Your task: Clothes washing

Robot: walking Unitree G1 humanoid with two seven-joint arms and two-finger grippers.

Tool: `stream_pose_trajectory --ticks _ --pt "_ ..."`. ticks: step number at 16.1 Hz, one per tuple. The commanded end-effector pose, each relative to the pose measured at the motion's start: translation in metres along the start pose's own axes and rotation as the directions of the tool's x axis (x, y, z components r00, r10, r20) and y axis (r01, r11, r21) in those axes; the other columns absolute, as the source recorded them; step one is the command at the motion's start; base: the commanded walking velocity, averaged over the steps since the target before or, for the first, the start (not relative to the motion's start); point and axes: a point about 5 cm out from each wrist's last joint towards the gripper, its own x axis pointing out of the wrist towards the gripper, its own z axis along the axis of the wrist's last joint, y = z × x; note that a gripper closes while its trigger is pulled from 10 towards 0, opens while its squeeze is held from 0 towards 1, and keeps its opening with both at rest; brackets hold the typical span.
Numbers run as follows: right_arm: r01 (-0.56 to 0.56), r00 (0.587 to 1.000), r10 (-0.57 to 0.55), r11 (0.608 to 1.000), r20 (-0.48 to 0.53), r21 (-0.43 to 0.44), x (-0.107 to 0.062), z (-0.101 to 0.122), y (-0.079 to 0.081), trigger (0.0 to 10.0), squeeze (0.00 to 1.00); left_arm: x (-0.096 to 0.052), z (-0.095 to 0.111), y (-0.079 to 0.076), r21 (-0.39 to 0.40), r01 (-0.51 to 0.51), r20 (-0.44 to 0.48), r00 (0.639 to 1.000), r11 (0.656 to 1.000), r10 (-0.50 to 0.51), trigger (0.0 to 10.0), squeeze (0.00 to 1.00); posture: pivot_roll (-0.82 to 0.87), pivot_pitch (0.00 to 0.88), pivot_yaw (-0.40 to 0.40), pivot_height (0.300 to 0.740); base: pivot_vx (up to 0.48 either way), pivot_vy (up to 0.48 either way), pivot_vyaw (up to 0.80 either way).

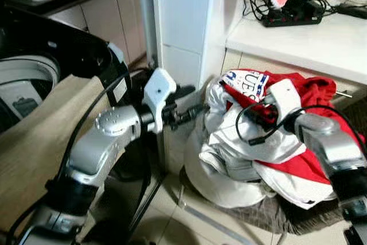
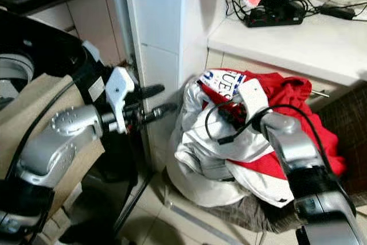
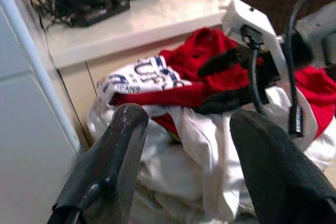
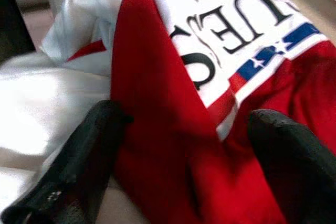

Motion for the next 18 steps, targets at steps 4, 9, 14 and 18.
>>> stream_pose_trajectory --ticks 4,9,14,18 --pt "-0.045 0.998 0.042 0.996 -0.037 -0.078 0.007 -0.005 -0.005 9.1 0.00 -0.001 0.002 -0.006 0.005 0.003 -0.025 1.000 1.000 -0.003 10.0 0.00 -0.12 0.000 0.013 0.740 0.000 0.000 0.00" --pt "-0.062 0.997 0.060 0.996 -0.048 -0.059 0.010 -0.009 -0.010 0.0 0.00 -0.002 0.004 -0.010 -0.011 0.033 -0.032 0.999 0.999 -0.034 10.0 0.00 -0.12 0.000 0.013 0.740 0.000 0.000 0.00" --pt "-0.052 0.996 0.052 0.999 -0.067 -0.010 0.011 -0.013 -0.015 0.0 0.00 -0.002 0.002 -0.013 -0.018 0.047 -0.041 0.998 0.999 -0.047 10.0 0.00 -0.12 0.000 0.014 0.740 0.000 0.000 0.00" --pt "-0.066 0.998 0.067 0.996 -0.020 0.057 0.008 -0.008 -0.020 0.0 0.00 -0.002 0.003 -0.012 -0.016 0.032 -0.039 0.999 0.999 -0.033 10.0 0.00 -0.12 0.000 0.016 0.740 0.000 0.000 0.00"
